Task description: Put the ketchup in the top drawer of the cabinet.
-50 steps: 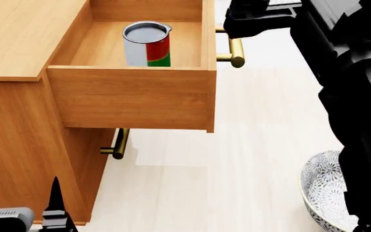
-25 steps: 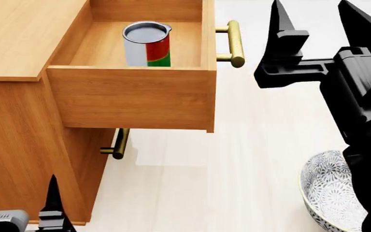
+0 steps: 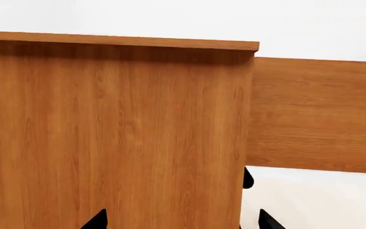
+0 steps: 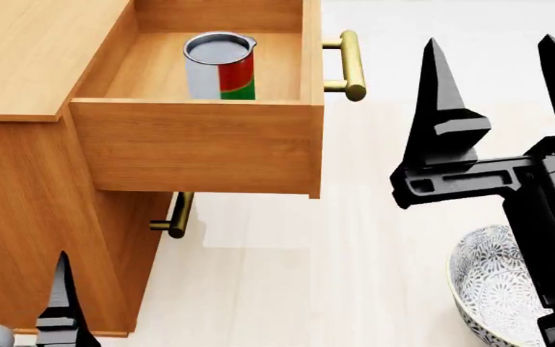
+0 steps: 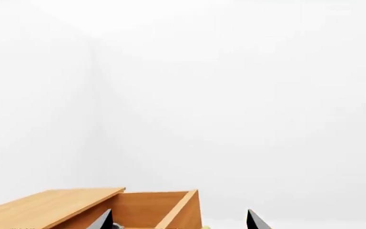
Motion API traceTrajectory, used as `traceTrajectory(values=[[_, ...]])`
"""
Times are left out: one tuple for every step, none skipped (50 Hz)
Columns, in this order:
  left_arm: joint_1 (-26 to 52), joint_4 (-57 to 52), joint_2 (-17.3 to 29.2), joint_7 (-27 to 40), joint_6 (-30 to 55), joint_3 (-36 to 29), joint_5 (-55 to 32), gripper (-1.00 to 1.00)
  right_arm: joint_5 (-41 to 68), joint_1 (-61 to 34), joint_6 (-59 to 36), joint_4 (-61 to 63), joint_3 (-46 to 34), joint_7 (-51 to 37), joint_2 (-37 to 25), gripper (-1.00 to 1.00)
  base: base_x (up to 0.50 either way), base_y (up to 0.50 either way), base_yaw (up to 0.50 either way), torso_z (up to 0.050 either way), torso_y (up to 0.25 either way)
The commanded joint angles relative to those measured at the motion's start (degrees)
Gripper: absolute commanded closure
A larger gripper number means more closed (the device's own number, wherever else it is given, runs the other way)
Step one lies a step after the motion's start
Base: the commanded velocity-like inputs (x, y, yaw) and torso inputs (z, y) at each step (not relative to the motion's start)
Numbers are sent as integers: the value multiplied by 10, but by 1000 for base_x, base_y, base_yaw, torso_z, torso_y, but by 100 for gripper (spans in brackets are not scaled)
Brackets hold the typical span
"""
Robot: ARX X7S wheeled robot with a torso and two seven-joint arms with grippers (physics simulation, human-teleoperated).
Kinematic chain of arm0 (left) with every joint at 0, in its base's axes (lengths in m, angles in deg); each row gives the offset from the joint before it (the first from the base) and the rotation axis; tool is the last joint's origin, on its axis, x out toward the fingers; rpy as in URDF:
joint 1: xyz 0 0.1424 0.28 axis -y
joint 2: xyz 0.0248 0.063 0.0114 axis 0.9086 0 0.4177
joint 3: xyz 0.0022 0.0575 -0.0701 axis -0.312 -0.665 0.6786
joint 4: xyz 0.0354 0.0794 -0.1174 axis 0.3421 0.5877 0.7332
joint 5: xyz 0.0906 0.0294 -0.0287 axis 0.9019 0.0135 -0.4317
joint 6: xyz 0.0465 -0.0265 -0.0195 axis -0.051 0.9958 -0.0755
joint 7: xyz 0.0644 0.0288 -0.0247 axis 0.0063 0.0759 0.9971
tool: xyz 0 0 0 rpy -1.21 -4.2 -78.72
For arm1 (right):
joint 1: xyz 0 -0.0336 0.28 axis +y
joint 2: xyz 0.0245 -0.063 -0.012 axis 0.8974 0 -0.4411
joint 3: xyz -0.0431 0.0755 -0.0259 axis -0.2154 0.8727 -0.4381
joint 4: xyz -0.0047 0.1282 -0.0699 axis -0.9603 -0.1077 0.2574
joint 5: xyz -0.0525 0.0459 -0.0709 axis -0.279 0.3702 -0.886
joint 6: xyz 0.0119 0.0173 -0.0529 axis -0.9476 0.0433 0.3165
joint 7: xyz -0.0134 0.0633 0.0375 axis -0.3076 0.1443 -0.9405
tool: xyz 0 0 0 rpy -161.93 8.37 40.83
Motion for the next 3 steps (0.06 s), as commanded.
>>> traceTrajectory(values=[[-11, -26, 8, 7, 1, 2, -1, -100, 32, 50, -7, 72, 38, -5, 6, -100, 0, 0, 0, 0, 0], [-12, -27, 8, 7, 0, 2, 0, -100, 43, 51, -13, 74, 45, -4, 10, -100, 0, 0, 0, 0, 0], [-12, -28, 9, 7, 1, 3, -1, -100, 41, 53, -11, 75, 44, -6, 9, -100, 0, 0, 0, 0, 0]])
